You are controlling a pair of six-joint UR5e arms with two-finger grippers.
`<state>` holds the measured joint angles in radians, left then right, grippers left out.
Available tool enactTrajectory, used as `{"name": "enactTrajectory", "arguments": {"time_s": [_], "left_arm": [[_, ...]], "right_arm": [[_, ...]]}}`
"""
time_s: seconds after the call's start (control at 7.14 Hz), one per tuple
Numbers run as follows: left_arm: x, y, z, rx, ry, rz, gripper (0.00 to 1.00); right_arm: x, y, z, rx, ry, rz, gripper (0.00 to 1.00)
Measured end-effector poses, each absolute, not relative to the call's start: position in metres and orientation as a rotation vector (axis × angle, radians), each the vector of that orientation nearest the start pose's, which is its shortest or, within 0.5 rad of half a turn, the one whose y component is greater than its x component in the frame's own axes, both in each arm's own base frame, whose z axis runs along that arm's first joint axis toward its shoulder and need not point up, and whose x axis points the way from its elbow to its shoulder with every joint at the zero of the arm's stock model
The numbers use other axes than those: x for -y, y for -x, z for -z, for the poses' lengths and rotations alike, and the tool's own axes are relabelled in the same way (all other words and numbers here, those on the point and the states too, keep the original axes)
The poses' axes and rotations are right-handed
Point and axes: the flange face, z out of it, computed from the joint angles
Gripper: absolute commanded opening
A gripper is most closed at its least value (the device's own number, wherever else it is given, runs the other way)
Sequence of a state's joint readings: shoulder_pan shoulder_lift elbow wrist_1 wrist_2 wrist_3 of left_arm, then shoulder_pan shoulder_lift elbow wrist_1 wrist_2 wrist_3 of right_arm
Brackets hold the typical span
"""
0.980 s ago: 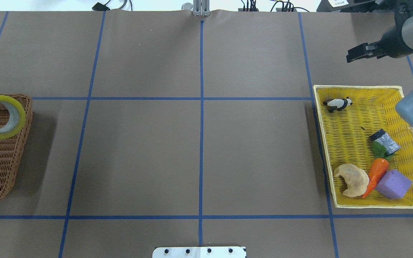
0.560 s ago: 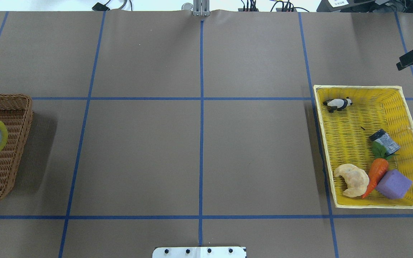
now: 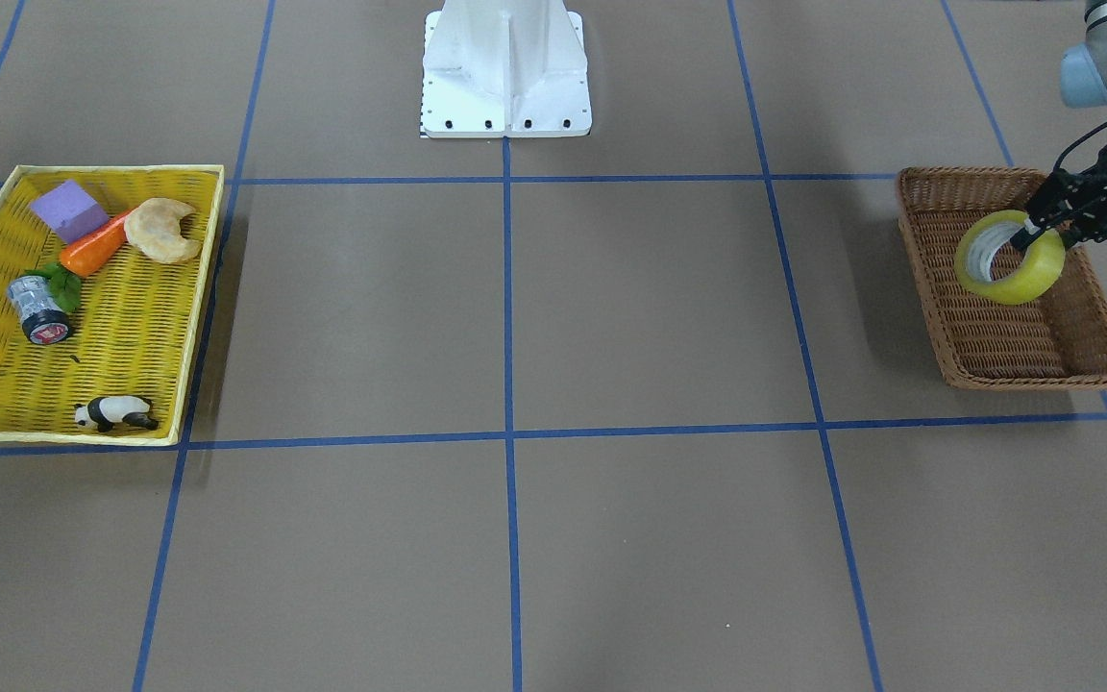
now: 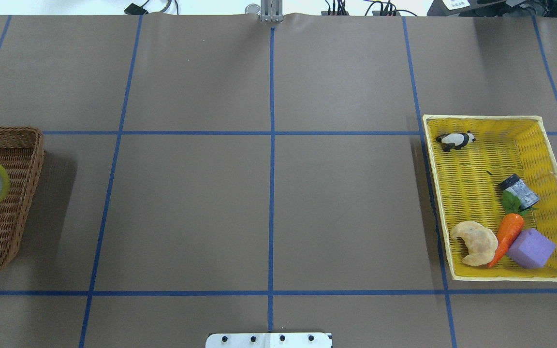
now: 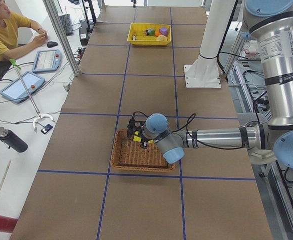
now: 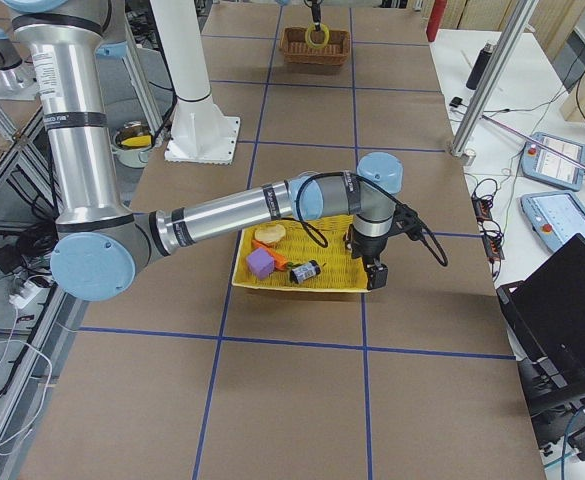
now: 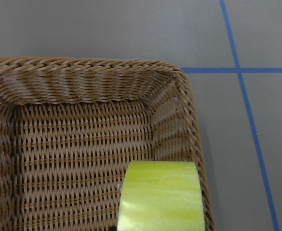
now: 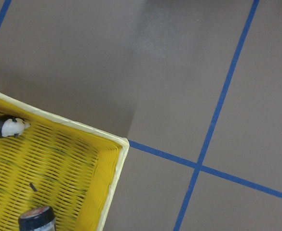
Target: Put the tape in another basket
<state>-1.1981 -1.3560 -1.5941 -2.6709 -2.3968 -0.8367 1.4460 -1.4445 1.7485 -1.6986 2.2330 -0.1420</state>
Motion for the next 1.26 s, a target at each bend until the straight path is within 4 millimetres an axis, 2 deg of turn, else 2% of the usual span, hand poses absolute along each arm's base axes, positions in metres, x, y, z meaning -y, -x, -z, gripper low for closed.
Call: {"name": "enactTrajectory", "arguments": {"time_s": [0.42, 0.7, 0.98, 1.26], "left_arm": [[0.410, -0.096, -0.624, -1.136, -0.318, 0.012, 0.99], [0.414, -0.096, -0.622, -1.138, -0.338, 0.007, 0.99], [0.419, -0.080, -0.620, -1.133, -0.364, 0.037, 0.99], [0.428, -0.048, -0.618, -1.114, -0.417, 0.084, 0.99]], "right_arm": [[0.542, -0.007, -0.533, 0.660, -0.165, 0.313, 1.00], [0.542, -0.007, -0.533, 0.660, -0.165, 0.307, 1.00], [0.542, -0.007, -0.533, 0.661, -0.165, 0.306, 1.00], [0.541, -0.007, -0.535, 0.660, -0.165, 0.312, 1.00]]}}
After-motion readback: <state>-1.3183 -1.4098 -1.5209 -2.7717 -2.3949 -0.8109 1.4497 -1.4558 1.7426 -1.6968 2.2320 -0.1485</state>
